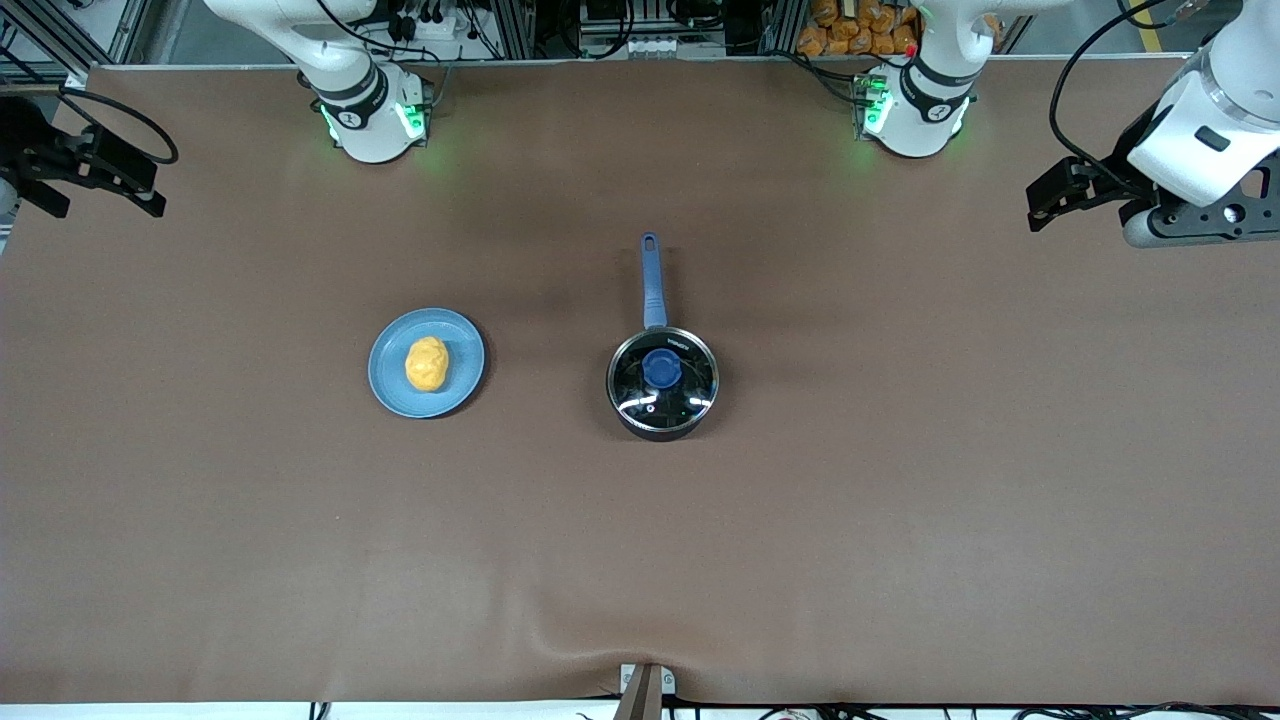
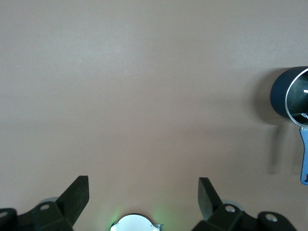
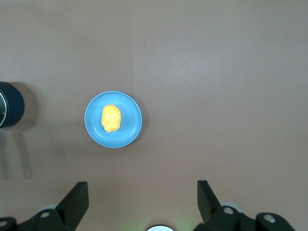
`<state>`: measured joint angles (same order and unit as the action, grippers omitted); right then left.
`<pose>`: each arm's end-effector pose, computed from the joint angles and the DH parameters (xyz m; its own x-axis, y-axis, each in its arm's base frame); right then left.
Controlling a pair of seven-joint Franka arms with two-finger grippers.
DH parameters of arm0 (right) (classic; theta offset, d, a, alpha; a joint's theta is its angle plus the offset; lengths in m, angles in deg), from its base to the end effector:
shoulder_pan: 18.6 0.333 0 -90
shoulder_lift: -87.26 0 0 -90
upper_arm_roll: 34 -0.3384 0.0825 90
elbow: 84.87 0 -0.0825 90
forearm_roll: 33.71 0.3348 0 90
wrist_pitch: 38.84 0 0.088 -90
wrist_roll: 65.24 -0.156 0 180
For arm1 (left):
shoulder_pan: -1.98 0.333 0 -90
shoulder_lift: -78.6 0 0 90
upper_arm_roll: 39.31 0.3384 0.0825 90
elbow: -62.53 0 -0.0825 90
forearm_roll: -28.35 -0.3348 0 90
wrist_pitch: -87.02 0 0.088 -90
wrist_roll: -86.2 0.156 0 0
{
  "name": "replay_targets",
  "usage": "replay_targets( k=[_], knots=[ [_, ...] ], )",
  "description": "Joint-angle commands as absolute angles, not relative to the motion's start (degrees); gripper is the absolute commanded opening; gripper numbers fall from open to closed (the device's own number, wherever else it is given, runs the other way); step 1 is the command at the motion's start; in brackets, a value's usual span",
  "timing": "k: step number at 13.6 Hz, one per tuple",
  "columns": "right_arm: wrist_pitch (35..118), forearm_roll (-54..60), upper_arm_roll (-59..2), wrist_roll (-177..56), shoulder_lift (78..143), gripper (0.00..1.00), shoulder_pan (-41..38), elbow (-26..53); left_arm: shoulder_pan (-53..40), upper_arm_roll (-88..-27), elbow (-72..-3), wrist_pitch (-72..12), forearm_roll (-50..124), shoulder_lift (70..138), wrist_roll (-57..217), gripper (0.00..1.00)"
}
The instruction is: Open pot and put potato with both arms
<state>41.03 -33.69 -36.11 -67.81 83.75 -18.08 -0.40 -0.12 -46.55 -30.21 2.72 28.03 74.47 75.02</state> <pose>0.4638 0.0221 0.6522 0.9998 0.0010 -0.0190 0.0010 -1.0000 0.0028 0.4604 -0.0771 0.6046 0.9969 0.0341 -0.0714 0.0321 -0.9991 -0.0291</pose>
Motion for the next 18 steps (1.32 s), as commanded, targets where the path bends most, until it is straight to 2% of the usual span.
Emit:
replay_targets(
  k=[1, 8, 11, 15, 18],
  knots=[
    [40.17, -32.83, -36.55, -68.41, 84.44, 1.0, -18.78, -1.72, 0.48, -46.96, -28.7, 3.44, 26.95, 75.35, 76.36, 1.0],
    [40.17, -32.74, -36.55, -68.41, 84.44, 1.0, -18.87, -1.81, -0.66, -47.13, -28.26, 0.98, 27.38, 76.13, 75.22, 1.0],
    [40.17, -32.74, -36.55, -68.41, 84.44, 1.0, -18.87, -1.81, -3.2, -50.29, -28.26, -2.17, 27.04, 78.94, 69.01, 1.0],
    [40.17, -32.65, -36.55, -68.41, 84.44, 1.0, -18.87, -1.81, -9.51, -53.55, -27.83, -10.51, 27.12, 86.84, 55.38, 1.0],
    [40.08, -32.65, -36.55, -68.41, 84.44, 1.0, -18.78, -1.72, -17.95, -53.64, -20.56, -13.44, 22.4, 97.63, 43.7, 1.0]
  ],
)
